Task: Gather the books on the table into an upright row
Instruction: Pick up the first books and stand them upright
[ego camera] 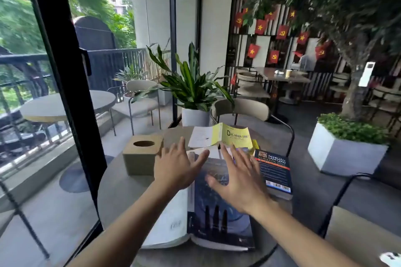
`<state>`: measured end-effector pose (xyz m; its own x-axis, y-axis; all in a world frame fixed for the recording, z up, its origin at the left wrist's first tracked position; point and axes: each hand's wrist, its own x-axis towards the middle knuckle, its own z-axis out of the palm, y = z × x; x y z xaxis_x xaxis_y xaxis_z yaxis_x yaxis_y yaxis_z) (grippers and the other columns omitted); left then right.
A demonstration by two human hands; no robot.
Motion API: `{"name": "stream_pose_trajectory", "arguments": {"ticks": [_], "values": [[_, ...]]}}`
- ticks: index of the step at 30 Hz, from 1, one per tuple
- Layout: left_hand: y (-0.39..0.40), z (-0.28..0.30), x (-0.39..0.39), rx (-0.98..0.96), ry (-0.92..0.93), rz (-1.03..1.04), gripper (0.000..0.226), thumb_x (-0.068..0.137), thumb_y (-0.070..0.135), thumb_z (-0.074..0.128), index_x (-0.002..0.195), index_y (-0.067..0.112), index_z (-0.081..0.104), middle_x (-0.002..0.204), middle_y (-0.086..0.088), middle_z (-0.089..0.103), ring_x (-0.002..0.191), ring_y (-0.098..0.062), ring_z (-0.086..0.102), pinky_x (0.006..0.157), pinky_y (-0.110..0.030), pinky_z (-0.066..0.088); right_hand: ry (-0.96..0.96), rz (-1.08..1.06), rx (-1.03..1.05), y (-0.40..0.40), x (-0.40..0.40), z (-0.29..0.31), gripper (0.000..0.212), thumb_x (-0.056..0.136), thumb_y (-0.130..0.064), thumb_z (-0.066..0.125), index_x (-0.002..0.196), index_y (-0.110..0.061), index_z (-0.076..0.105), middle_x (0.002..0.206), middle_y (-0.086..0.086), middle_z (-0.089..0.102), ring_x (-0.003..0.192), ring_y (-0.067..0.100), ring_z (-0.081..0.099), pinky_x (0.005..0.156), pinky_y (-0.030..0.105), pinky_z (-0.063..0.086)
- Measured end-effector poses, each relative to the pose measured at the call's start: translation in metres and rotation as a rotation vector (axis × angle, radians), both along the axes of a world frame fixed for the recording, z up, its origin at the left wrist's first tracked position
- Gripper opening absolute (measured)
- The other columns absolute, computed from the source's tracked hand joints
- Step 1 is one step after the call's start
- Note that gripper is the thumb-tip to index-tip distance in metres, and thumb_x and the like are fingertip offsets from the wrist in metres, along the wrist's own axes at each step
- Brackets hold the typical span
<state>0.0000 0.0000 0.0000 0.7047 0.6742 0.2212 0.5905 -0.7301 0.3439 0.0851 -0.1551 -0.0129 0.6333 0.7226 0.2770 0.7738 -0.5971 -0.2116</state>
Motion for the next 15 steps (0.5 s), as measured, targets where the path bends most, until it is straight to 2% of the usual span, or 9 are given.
{"name": "stream_pose_trajectory", "arguments": {"ticks": [4,7,9,11,13,15], "values": [[-0.003,-0.012,0.004,-0.198,0.210,0.072,0.085,0.085,0.077,0.036,0.128,0.007,0.057,0.130,-0.015,0.062,0.118,-0.035,0.056,0.090,-0.038,0.045,0.036,-0.003,-0.116,0.002,-0.005,-0.029,0.103,0.068,-0.083,0.009,0.155,-0.029,0.002,0.165,0.005,-0.001,0.151,0.021,-0.005,0.121,0.049,-0.002],[-0.007,-0.016,0.007,-0.197,0.239,0.081,0.065,0.089,0.065,0.049,0.118,0.009,0.062,0.122,-0.012,0.066,0.109,-0.031,0.063,0.083,-0.033,0.047,0.054,0.012,-0.177,0.005,-0.006,-0.047,0.107,0.067,-0.091,0.002,0.155,-0.029,0.009,0.164,0.006,-0.005,0.151,0.021,-0.010,0.119,0.050,-0.007],[-0.009,-0.018,0.007,-0.149,0.219,0.086,0.048,0.093,0.049,0.049,0.116,0.008,0.062,0.120,-0.013,0.067,0.107,-0.031,0.064,0.081,-0.032,0.047,0.028,0.032,-0.152,0.007,-0.008,-0.052,0.100,0.073,-0.087,0.009,0.154,-0.030,0.014,0.165,0.007,-0.003,0.151,0.021,-0.009,0.116,0.047,-0.012],[-0.012,-0.016,0.005,-0.142,0.183,0.093,0.039,0.096,0.036,0.046,0.115,0.005,0.061,0.121,-0.015,0.066,0.109,-0.033,0.062,0.083,-0.034,0.048,-0.013,0.050,-0.104,0.009,-0.013,-0.057,0.090,0.076,-0.079,0.022,0.150,-0.028,0.031,0.163,0.011,0.013,0.151,0.025,0.005,0.111,0.045,-0.010],[-0.013,-0.009,-0.003,-0.152,0.098,0.107,0.035,0.096,0.032,0.045,0.109,0.004,0.061,0.118,-0.017,0.065,0.107,-0.036,0.061,0.084,-0.035,0.048,-0.058,0.086,-0.029,0.013,-0.016,-0.059,0.078,0.079,-0.074,0.031,0.138,-0.026,0.051,0.152,0.014,0.040,0.144,0.030,0.032,0.109,0.046,0.002],[-0.011,0.000,-0.016,-0.159,-0.017,0.119,0.030,0.095,0.032,0.045,0.094,0.005,0.060,0.108,-0.019,0.066,0.099,-0.038,0.061,0.080,-0.038,0.049,-0.099,0.132,0.052,0.016,-0.019,-0.055,0.068,0.083,-0.070,0.034,0.129,-0.026,0.056,0.137,0.007,0.055,0.133,0.027,0.046,0.106,0.044,0.013]]}}
